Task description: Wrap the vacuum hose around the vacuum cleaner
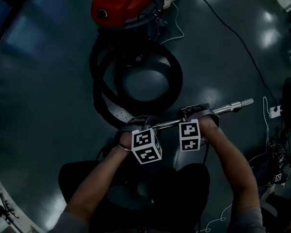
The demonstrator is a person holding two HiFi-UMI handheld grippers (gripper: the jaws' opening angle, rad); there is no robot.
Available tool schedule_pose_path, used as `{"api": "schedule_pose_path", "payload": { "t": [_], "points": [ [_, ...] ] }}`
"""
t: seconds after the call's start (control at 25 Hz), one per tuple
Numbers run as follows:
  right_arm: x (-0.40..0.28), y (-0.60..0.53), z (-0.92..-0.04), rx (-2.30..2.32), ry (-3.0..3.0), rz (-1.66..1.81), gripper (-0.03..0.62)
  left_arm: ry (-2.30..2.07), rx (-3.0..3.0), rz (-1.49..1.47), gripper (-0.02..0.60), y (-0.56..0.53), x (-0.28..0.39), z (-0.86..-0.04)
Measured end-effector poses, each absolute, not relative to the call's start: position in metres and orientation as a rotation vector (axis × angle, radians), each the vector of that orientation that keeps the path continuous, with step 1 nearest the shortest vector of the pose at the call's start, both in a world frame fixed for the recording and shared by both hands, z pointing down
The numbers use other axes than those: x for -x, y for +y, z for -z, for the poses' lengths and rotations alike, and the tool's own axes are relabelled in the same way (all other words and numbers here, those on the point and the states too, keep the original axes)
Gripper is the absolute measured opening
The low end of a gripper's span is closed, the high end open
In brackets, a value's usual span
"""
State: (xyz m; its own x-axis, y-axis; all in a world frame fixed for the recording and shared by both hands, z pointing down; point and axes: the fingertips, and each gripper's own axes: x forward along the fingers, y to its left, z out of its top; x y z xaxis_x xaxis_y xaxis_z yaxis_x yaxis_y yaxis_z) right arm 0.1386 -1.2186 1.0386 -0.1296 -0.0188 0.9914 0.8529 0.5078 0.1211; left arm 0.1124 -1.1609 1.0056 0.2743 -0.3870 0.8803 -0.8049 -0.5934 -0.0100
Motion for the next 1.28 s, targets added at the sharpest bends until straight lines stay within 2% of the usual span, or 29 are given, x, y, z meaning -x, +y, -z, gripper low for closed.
{"api": "schedule_pose_path", "payload": {
  "t": [0.24, 0.6, 1.04, 1.16, 1.28],
  "points": [
    [-0.119, -1.230, -1.077, 0.813, -1.616, 0.815, 0.048, -0.983, -2.009, -1.366, 0.173, -1.178, -0.094, -1.039],
    [-0.118, -1.229, -1.141, 0.844, -1.631, 0.819, 0.048, -1.106, -1.944, -1.491, 0.173, -1.180, -0.092, -1.099],
    [-0.125, -1.249, -1.174, 0.707, -1.628, 0.764, 0.053, -1.129, -1.981, -1.584, 0.172, -1.196, -0.096, -1.129],
    [-0.127, -1.257, -1.171, 0.671, -1.654, 0.716, 0.129, -1.115, -1.995, -1.571, 0.173, -1.202, -0.097, -1.135],
    [-0.127, -1.270, -1.164, 0.620, -1.667, 0.686, 0.173, -1.101, -1.994, -1.581, 0.173, -1.206, -0.091, -1.143]
  ]
}}
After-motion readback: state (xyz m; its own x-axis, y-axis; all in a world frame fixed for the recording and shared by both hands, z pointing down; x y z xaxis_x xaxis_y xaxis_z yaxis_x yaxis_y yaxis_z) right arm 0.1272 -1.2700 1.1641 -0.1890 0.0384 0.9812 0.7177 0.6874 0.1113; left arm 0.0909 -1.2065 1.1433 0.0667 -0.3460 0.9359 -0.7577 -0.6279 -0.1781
